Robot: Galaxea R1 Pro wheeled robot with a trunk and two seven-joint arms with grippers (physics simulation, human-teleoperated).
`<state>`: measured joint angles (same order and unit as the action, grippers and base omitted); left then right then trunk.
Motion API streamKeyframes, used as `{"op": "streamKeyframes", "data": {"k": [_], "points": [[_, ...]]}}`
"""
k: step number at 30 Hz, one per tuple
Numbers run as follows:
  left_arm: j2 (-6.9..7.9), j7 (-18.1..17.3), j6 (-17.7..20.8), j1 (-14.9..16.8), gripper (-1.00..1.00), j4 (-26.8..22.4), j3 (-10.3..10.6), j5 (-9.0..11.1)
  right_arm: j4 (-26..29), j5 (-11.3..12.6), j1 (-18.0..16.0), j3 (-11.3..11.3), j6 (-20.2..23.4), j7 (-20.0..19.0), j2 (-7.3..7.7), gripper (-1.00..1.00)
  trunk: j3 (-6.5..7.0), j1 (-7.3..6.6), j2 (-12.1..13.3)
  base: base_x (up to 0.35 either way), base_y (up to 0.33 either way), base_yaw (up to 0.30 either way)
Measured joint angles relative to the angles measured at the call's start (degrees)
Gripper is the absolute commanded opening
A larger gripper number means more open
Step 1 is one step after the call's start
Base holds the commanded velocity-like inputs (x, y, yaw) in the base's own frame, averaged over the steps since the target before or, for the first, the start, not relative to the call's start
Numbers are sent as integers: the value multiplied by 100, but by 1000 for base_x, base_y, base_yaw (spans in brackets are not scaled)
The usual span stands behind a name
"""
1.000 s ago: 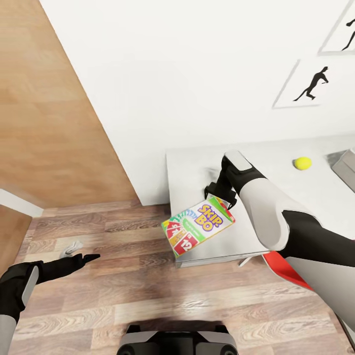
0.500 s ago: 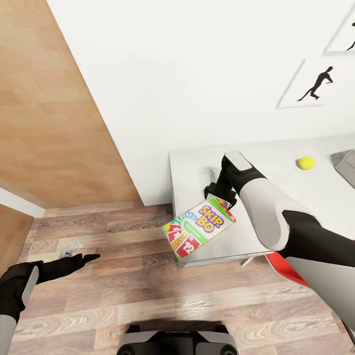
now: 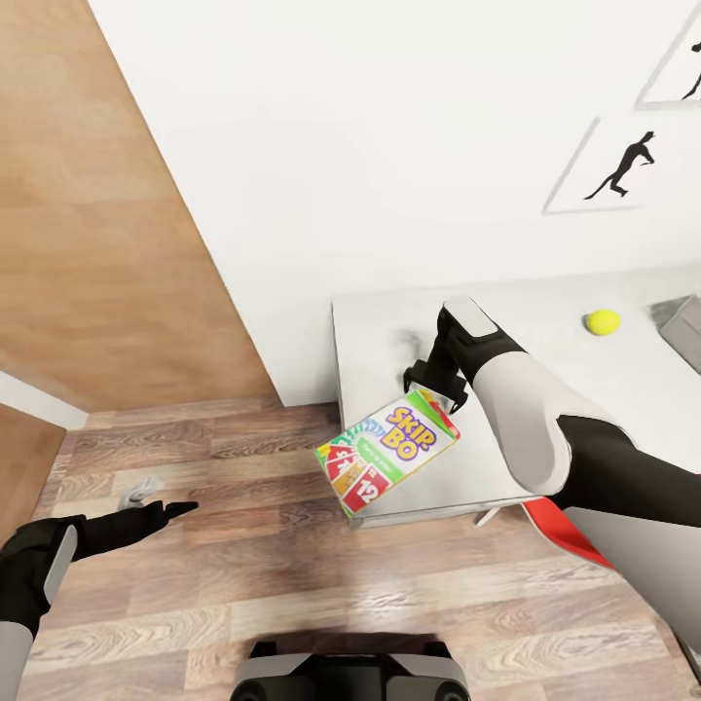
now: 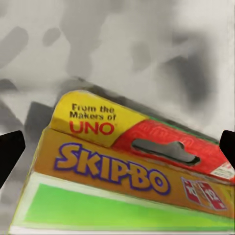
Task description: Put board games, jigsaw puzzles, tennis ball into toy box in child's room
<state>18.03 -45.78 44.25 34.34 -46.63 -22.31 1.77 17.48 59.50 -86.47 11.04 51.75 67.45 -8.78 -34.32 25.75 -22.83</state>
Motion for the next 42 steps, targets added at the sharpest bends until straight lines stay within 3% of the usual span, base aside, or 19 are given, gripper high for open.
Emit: {"op": "streamKeyframes", "data": {"k": [18, 42], "points": [[0, 0, 1, 0, 100, -1, -2, 0, 86, 9, -5, -22, 4, -24, -37, 100, 0, 0, 0, 0, -61, 0], [6, -6, 2, 0, 100, 1, -7, -1, 1632, 19, 0, -84, 33, -97, -113, 100, 0, 0, 0, 0, -30, 0]]}}
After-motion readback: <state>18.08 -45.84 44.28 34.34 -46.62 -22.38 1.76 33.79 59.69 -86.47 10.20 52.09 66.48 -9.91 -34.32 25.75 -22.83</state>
